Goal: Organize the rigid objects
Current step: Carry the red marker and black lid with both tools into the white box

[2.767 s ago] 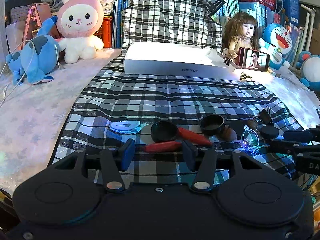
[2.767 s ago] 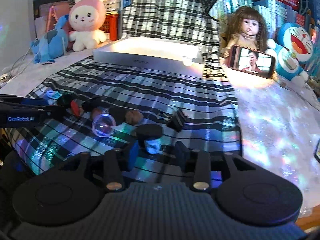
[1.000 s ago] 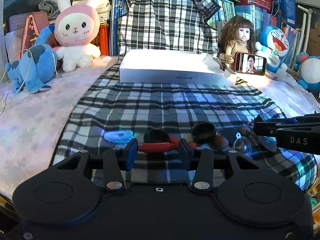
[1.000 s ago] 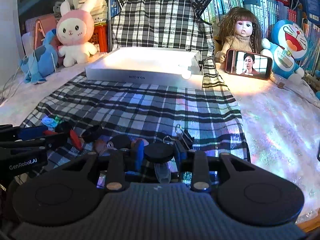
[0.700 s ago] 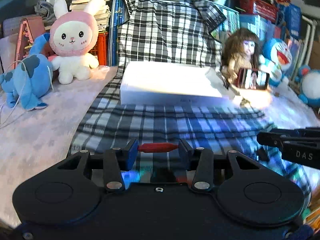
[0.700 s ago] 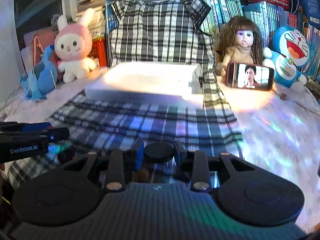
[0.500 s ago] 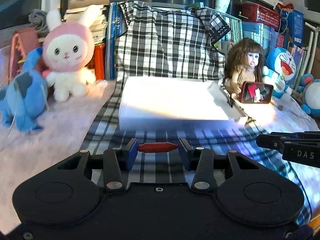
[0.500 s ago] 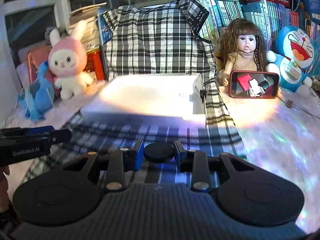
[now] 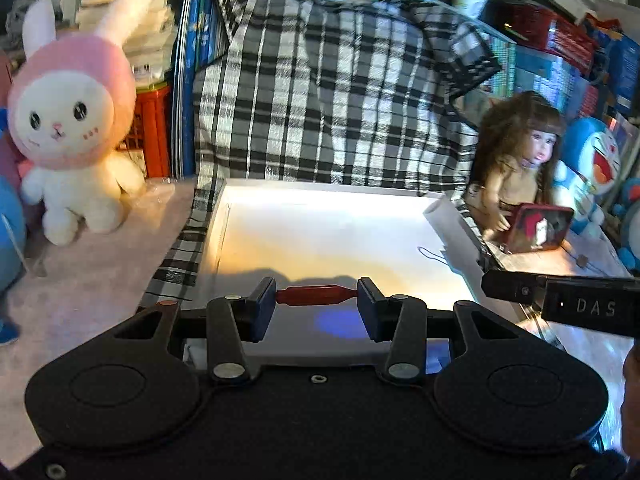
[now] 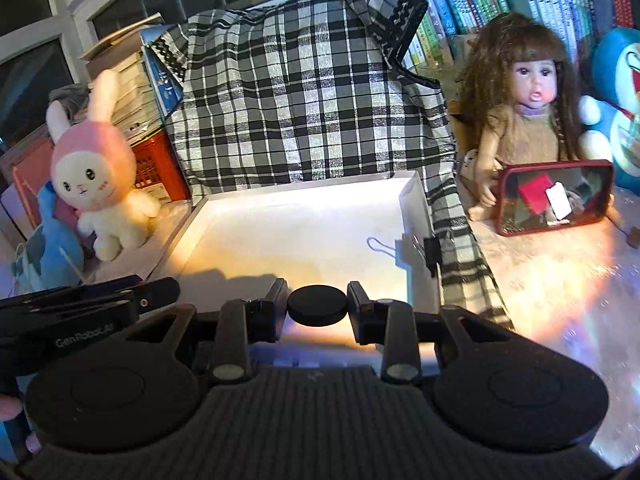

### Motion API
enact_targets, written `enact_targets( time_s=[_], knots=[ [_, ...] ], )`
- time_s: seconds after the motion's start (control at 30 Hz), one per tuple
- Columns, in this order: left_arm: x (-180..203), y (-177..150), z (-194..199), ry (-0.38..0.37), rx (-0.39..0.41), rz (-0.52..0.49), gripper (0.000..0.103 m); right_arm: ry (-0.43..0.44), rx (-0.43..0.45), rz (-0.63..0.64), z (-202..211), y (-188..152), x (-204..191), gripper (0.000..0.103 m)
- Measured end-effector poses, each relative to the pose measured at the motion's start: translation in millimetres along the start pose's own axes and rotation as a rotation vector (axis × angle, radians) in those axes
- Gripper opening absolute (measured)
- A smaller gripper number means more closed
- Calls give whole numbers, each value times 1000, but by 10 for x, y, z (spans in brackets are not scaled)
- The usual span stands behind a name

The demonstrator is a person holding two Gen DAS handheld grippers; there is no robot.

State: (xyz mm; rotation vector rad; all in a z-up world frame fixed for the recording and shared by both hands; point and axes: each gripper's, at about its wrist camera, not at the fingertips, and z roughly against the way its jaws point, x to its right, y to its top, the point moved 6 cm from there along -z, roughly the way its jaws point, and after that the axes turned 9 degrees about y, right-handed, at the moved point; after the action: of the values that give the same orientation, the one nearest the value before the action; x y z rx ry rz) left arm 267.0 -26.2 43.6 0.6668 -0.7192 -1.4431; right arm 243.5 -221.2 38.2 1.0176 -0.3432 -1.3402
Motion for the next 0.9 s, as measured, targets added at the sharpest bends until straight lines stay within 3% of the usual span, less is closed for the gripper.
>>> enact_targets(
  time_s=[0.47, 0.9],
  knots=[
    [13, -164, -737, 76, -90, 17, 42, -76, -79, 3, -653, -78, 191, 37],
    [62, -251, -861, 109, -71, -22, 43, -111, -104, 52, -826, -170, 213, 37]
  ],
)
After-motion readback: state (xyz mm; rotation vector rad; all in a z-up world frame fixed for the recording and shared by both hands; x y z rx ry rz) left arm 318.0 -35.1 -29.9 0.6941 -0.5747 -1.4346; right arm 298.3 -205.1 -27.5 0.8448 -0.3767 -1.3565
